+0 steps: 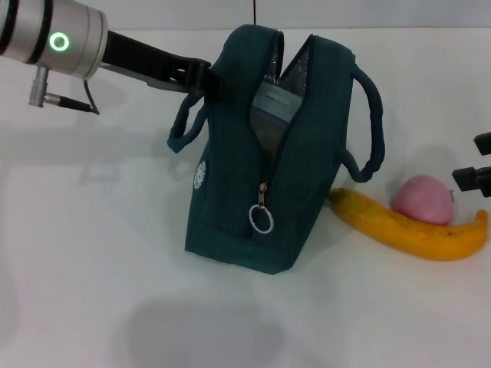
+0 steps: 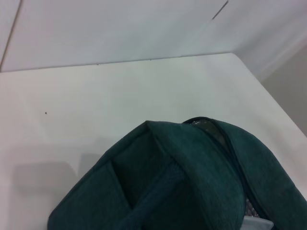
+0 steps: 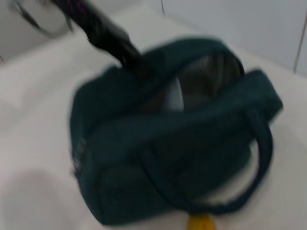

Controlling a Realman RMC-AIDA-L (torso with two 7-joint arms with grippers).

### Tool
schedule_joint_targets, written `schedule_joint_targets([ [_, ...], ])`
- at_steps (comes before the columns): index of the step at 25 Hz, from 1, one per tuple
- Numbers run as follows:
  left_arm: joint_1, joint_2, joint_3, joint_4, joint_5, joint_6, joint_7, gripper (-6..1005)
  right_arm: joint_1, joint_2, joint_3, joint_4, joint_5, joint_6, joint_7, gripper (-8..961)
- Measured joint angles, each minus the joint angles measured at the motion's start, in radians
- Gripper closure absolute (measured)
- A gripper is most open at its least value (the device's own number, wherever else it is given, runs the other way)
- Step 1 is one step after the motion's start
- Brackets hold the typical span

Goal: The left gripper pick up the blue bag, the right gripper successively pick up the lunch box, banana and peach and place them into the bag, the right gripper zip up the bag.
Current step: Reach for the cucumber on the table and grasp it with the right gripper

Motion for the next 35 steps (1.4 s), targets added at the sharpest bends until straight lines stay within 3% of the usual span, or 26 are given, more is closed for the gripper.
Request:
schedule_joint_targets([
  [4,-0.006,0.000,0.000,0.000,0.000,-0.001,-0.001,944,0.102,0.005,-0.099,0.001,-0.183,-0.032,0.081,311],
  [8,-0.021,0.000,0.003,0.000,-0.004,-0.009,-0.002,944,0.163,0.006,-0.158,0.079,-0.268,-0.025,0.103,311],
  [20,-0.013,0.000,0.001,-0.001,-0.006,-0.012,0.006,944,0.231,0.007,-0.323,0.350,-0.280,0.183,0.062,252],
  [28,-0.012,0.000,-0.001,-0.002,-0.006,-0.012,0.012,945,0.291,0.013,-0.356,0.545,-0.258,0.282,0.007,206],
  [35,-0.012,0.000,-0.002,-0.007,-0.006,-0.011,0.016,945,0.315,0.015,-0.415,0.606,-0.244,0.348,-0.010,118],
])
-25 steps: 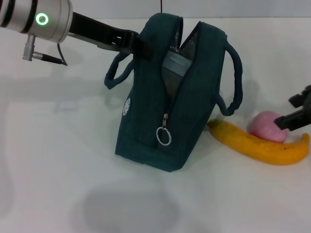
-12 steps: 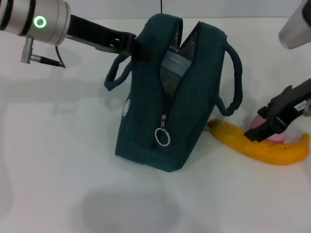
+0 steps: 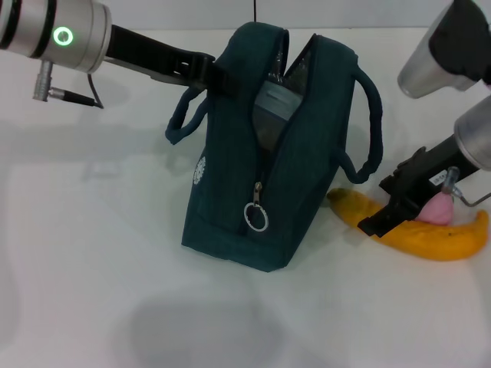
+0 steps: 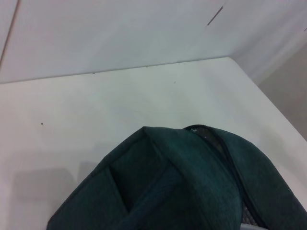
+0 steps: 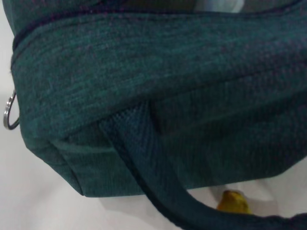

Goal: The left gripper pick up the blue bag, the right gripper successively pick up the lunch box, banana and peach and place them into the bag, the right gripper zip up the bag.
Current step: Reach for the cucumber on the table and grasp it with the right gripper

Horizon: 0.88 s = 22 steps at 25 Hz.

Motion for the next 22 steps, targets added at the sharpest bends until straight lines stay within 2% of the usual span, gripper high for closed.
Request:
schedule_joint_targets([
  [3,0.000,0.000,0.000,-0.002,0.000,0.000,0.000,945,0.009,0.000,-0.026,0.026,-0.002,0.030,-0.003,81],
  [9,0.000,0.000,0.000,-0.004,0.000,0.000,0.001,945,0.033,0.000,-0.056,0.104,-0.002,0.077,-0.008,87],
  [16,0.000,0.000,0.000,-0.005,0.000,-0.001,0.001,945,0.038,0.002,-0.061,0.131,-0.001,0.086,-0.010,96],
  [22,0.000,-0.002,0.001,-0.005,0.000,-0.002,0.001,945,0.048,0.002,-0.061,0.168,-0.002,0.087,-0.007,222],
])
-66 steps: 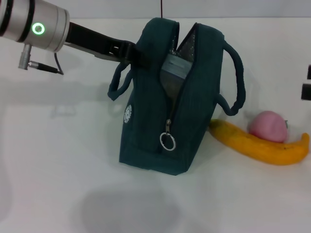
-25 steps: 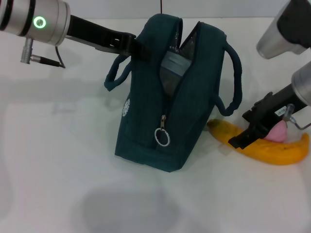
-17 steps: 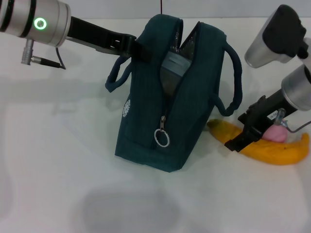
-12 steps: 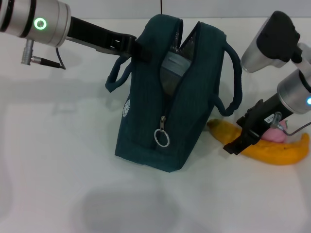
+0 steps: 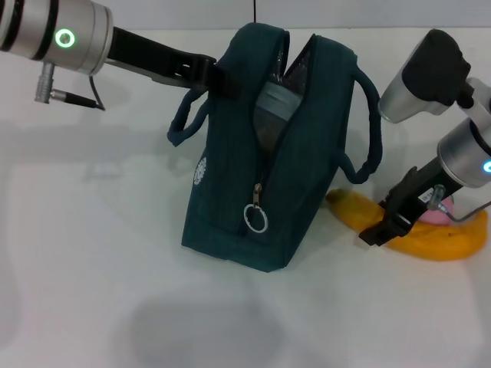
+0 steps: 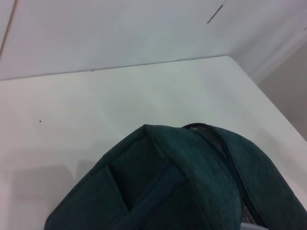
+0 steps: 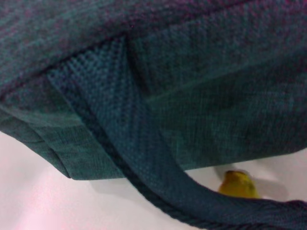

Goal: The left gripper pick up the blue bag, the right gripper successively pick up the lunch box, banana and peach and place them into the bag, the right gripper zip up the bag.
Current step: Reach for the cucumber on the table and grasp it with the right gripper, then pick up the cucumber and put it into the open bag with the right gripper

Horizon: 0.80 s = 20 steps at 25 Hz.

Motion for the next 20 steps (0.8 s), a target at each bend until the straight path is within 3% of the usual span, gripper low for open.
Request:
schedule_joint_targets([
  [7,0.000,-0.002,0.002,0.000,0.000,0.001,-0.001,945,-0.009,-0.005,0.028,-0.008,0.001,-0.007,0.002,393],
  [11,0.002,-0.004,0.002,0.000,0.000,0.002,-0.004,945,-0.022,-0.007,0.120,-0.009,0.007,-0.045,-0.014,524],
  [13,0.002,-0.004,0.003,0.000,0.000,0.002,-0.005,945,-0.032,-0.009,0.250,-0.002,0.069,-0.133,-0.067,524],
  [15,0.003,-0.005,0.003,0.000,0.000,0.002,-0.005,945,-0.034,-0.011,0.304,0.008,0.099,-0.176,-0.087,524],
  [17,0.002,-0.005,0.003,0.000,0.000,0.002,-0.006,945,-0.032,-0.022,0.456,0.056,0.175,-0.305,-0.130,524],
  [20,-0.001,-0.007,0.003,0.000,0.000,0.002,-0.007,945,-0.014,-0.068,0.651,0.200,0.296,-0.511,-0.167,524],
])
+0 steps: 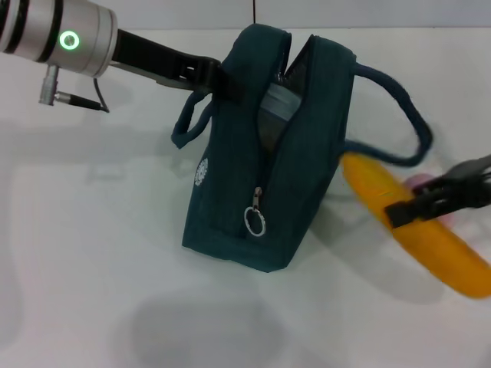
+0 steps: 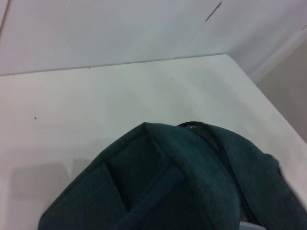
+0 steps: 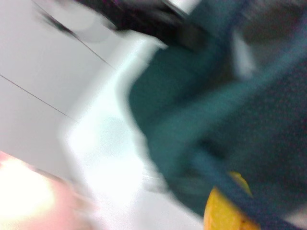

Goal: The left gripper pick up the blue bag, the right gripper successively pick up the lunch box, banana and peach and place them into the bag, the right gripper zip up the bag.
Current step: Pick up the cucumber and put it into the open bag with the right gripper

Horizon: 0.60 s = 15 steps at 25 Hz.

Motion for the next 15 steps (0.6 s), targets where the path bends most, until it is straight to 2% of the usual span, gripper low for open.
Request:
schedule_joint_targets([
  [4,-0.002,-0.002,0.003,0.000,-0.014,0.001,-0.008,945,0.008,-0.078,0.099,0.199,0.189,-0.172,-0.078,523],
  [5,-0.003,-0.002,0.003,0.000,-0.015,0.001,-0.010,945,0.002,-0.090,0.106,0.222,0.239,-0.188,-0.098,523],
  [7,-0.004,-0.002,0.003,0.000,-0.016,0.001,-0.012,945,-0.018,-0.098,0.114,0.238,0.345,-0.195,-0.157,523],
  [9,-0.004,-0.002,0.004,0.000,-0.016,0.003,-0.012,945,-0.043,-0.089,0.124,0.247,0.479,-0.193,-0.251,523],
  [10,-0.005,-0.003,0.005,0.000,-0.016,0.005,-0.013,945,-0.056,-0.076,0.131,0.259,0.554,-0.192,-0.312,523],
  [12,-0.005,-0.005,0.006,0.000,-0.023,0.008,-0.013,945,-0.077,-0.042,0.140,0.302,0.696,-0.188,-0.472,523],
  [13,-0.004,-0.006,0.008,0.000,-0.030,0.009,-0.014,945,-0.083,-0.030,0.140,0.320,0.724,-0.183,-0.528,523],
  [15,0.001,-0.006,0.019,-0.002,-0.052,0.011,-0.016,944,-0.093,0.011,0.141,0.381,0.784,-0.163,-0.672,523],
])
